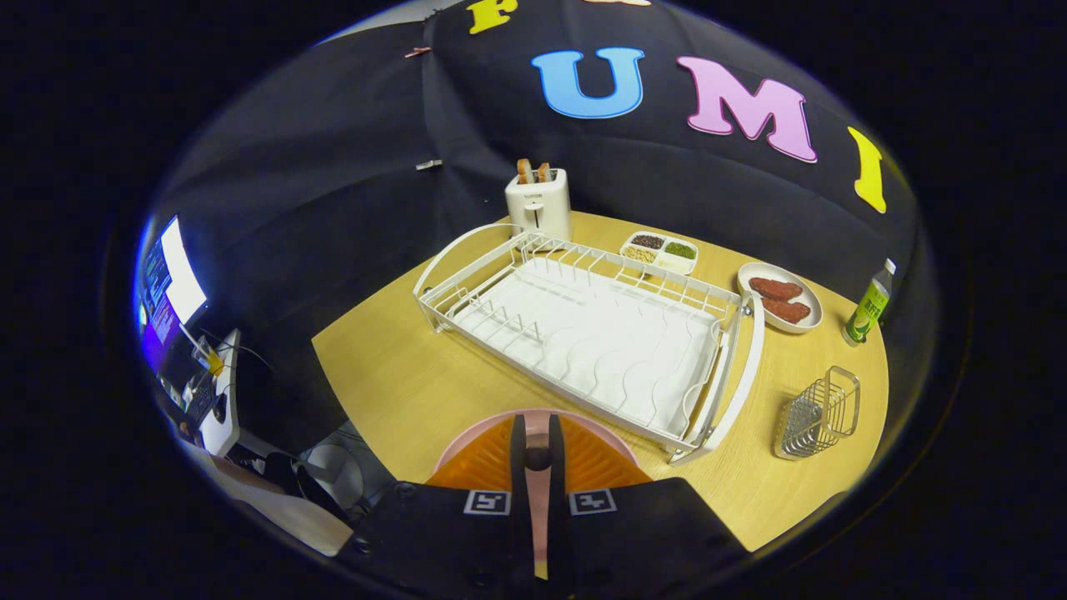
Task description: Take the plate from the dish rack, then take the spoon from the basket and place it into the plate.
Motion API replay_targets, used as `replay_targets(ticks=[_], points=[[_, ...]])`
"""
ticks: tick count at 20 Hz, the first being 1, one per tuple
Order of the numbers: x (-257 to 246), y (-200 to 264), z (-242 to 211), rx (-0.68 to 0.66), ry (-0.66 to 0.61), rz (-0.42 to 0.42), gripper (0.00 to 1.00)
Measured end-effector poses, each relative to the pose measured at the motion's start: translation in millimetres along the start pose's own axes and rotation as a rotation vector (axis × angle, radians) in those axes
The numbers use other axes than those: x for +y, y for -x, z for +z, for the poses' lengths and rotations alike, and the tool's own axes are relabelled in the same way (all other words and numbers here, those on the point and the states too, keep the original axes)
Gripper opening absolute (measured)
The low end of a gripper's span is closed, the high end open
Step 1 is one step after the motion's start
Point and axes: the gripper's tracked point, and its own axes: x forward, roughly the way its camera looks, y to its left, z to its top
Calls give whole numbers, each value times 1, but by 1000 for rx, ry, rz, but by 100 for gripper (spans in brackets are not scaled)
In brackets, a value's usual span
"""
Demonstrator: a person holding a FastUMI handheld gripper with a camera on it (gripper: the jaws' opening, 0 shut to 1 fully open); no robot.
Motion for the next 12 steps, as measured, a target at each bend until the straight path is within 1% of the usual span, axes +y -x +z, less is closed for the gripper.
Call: replay_targets(ticks=[2, 7, 9, 10, 12], points=[[0, 4, -16, 23, 15, 22, 11], [-9, 6, -65, 146, 11, 54, 11], [-15, 5, -83, 192, 16, 49, 11], [-18, 3, -91, 208, 20, 44, 13], [-26, 1, -103, 242, 32, 19, 14]])
